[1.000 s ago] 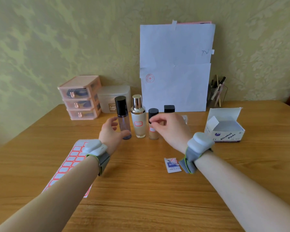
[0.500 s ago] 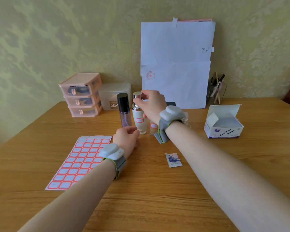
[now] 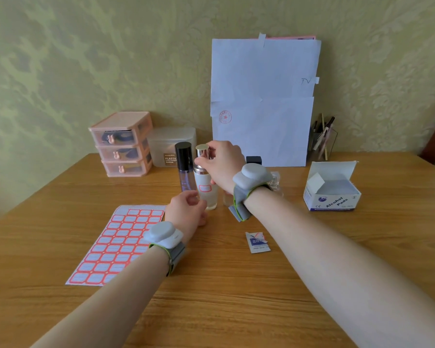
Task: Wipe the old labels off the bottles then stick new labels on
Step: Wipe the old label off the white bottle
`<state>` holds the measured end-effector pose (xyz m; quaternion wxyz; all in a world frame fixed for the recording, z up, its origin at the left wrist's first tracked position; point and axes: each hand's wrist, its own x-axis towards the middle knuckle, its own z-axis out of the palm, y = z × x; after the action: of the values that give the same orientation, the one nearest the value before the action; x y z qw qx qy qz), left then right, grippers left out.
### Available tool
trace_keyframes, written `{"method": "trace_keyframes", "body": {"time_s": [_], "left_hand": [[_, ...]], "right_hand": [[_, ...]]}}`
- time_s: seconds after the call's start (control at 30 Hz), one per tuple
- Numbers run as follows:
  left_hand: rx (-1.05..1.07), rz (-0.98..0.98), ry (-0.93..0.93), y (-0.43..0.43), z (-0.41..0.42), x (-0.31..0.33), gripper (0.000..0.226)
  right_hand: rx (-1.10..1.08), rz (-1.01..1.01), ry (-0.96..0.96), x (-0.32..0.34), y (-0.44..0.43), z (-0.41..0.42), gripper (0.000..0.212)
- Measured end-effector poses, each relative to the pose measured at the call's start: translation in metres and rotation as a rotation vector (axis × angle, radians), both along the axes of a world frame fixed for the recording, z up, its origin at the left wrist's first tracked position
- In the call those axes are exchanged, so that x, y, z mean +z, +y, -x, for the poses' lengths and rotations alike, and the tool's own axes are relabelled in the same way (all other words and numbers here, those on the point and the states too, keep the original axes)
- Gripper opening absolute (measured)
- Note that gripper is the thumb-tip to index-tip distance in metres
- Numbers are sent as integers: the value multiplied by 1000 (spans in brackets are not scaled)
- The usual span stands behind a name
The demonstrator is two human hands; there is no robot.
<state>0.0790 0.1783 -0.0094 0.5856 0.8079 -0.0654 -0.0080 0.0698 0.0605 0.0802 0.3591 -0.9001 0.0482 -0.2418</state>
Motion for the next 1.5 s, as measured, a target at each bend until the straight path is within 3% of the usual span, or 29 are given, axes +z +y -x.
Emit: {"method": "trace_keyframes", "body": {"time_s": [0.1,0.23,0.3,0.57,0.67,0.73,0.93,1.13,1.5], "left_hand": [[-20,-36,9,4,4,2,43],[-99,-252,-117,11,15,7,30],[-128,-313,-158,13,22,10,38],[-457,107,35,0,50,24,45],[-619,199,98,-10,56,25,55],[-659,243,126,-19,59,22,51],[-625,404,191,-38,62,21,31],[-611,442,140,-36,58,21,48],[-577,408,21,-31,66,16,39]], "right_hand": [[31,-2,4,1,-1,10,24],[80,-23,-3,4,-3,29,28],[107,-84,-3,6,-7,39,25],[169,-481,-65,14,-50,71,14],[192,-667,-84,7,-63,79,12],[179,-712,-106,-1,-71,84,13],[48,-551,-339,-38,-85,107,11],[46,-293,-429,-57,-74,119,7],[35,59,-516,-59,-72,129,18]]}}
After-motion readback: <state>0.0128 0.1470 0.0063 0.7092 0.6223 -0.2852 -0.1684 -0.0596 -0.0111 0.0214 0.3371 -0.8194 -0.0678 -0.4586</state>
